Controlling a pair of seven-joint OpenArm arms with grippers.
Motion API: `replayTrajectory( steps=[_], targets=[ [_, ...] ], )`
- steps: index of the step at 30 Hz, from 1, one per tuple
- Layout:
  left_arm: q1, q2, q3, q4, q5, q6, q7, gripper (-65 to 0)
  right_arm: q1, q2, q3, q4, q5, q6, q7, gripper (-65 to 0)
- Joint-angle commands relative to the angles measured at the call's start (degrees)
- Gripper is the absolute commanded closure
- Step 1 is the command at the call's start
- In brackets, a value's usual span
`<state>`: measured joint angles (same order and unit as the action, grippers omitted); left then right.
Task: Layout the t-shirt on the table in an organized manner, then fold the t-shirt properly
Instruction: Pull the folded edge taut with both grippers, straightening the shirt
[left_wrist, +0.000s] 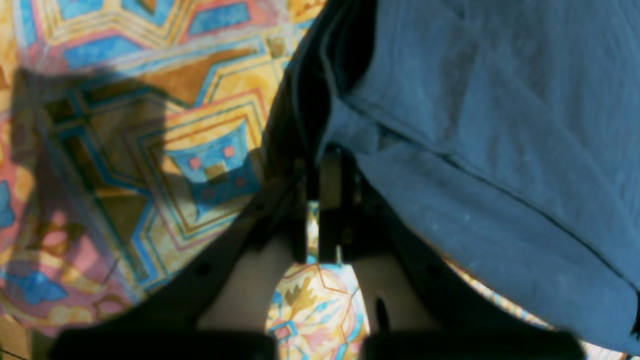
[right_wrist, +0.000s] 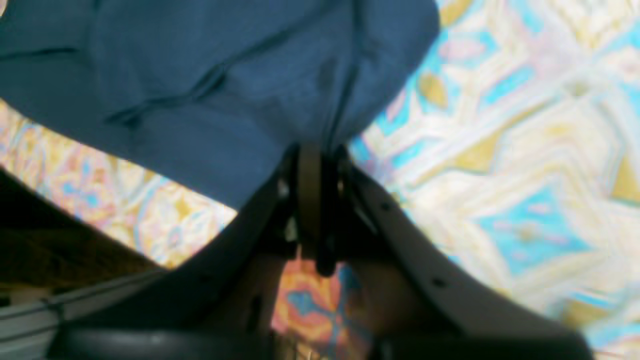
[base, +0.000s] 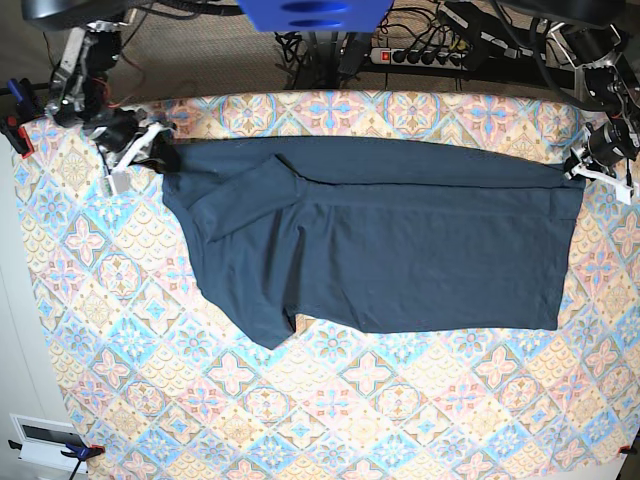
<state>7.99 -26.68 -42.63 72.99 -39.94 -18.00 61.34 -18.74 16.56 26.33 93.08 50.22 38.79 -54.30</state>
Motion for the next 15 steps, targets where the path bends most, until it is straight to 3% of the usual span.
replayTrajectory(
  steps=[1, 5, 15],
  targets=[
    [-0.2, -1.5, -0.3, 0.8, -0.5, -0.1, -0.3, 0.0, -0.8, 1.3, 0.8, 1.5, 2.0, 0.0, 1.4, 0.0],
    [0.1, -1.5, -0.3, 2.7, -0.5, -0.1, 3.1, 0.0, -4.8, 1.9, 3.9, 2.9, 5.2, 0.0, 1.4, 0.0],
    [9.5, -1.3, -0.3, 13.7, -0.5, -0.1, 2.4, 0.0, -12.2, 1.9, 6.3, 6.8, 5.3, 0.0, 1.4, 0.0]
  ],
)
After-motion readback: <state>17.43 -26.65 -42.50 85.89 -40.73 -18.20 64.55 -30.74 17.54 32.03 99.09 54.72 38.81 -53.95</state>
